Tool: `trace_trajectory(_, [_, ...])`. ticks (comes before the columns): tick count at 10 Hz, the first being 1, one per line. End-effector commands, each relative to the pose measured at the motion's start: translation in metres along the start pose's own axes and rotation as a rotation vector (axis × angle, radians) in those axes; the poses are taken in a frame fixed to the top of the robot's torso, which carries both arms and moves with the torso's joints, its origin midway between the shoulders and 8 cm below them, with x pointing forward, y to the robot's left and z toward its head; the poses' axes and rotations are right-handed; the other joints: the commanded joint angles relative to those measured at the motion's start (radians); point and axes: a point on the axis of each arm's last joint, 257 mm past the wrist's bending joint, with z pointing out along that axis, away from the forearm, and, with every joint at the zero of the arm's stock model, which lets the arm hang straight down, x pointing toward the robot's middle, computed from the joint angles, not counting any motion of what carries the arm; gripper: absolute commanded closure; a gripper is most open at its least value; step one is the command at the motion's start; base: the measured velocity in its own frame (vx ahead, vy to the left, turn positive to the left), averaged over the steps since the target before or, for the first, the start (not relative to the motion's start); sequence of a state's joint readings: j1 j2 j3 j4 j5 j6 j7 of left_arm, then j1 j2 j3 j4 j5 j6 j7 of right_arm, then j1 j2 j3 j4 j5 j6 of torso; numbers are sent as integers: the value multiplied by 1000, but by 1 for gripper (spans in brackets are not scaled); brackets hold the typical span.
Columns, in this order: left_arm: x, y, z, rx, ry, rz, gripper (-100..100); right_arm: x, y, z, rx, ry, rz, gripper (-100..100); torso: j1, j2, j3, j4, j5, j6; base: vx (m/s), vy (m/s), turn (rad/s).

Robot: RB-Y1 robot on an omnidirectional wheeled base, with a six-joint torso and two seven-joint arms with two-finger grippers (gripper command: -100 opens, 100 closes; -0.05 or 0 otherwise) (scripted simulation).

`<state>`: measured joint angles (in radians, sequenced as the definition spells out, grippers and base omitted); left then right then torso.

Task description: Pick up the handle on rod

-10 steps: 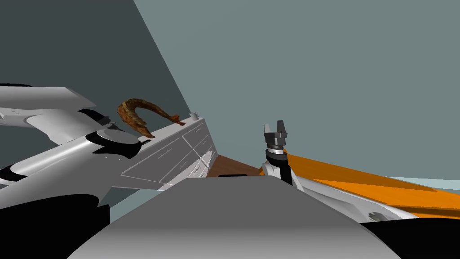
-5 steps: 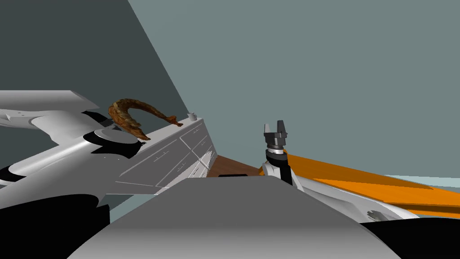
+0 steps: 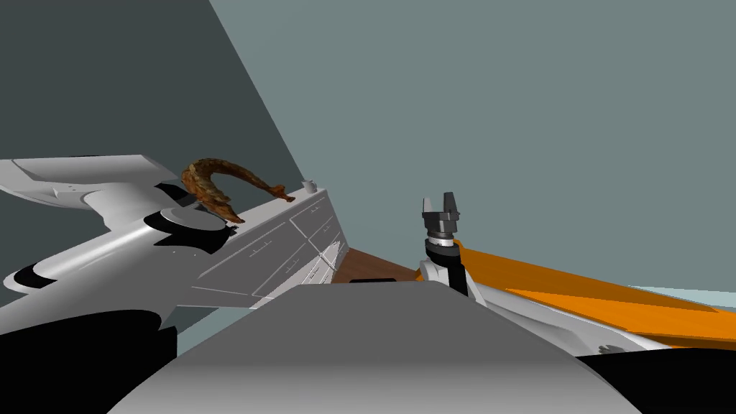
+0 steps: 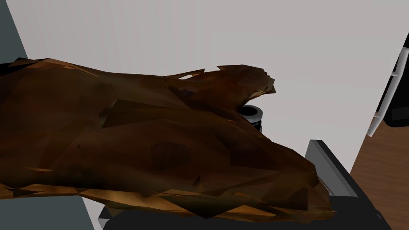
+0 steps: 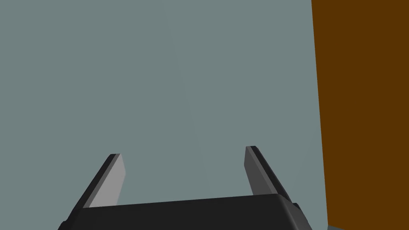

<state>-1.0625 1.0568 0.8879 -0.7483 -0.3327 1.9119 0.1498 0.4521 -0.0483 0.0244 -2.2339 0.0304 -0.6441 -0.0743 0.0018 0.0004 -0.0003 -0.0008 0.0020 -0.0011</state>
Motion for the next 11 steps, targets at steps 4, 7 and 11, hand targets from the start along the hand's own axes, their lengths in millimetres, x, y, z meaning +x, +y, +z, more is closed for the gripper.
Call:
trace_trajectory(4, [0,0,0,0,0,0,100,0,0,0,0,0,0,0,2,-1,-1,0,1,0,0,0,0])
trace_trajectory(7, [0,2,1,0,0,1,100,0,0,0,0,0,0,0,2,-1,-1,0,1,0,0,1,-4])
trace_trajectory(11, [-8,2,-12,3,-1,-8,0,0,0,0,0,0,0,0,1,-1,-1,-1,1,0,-2,-1,-26])
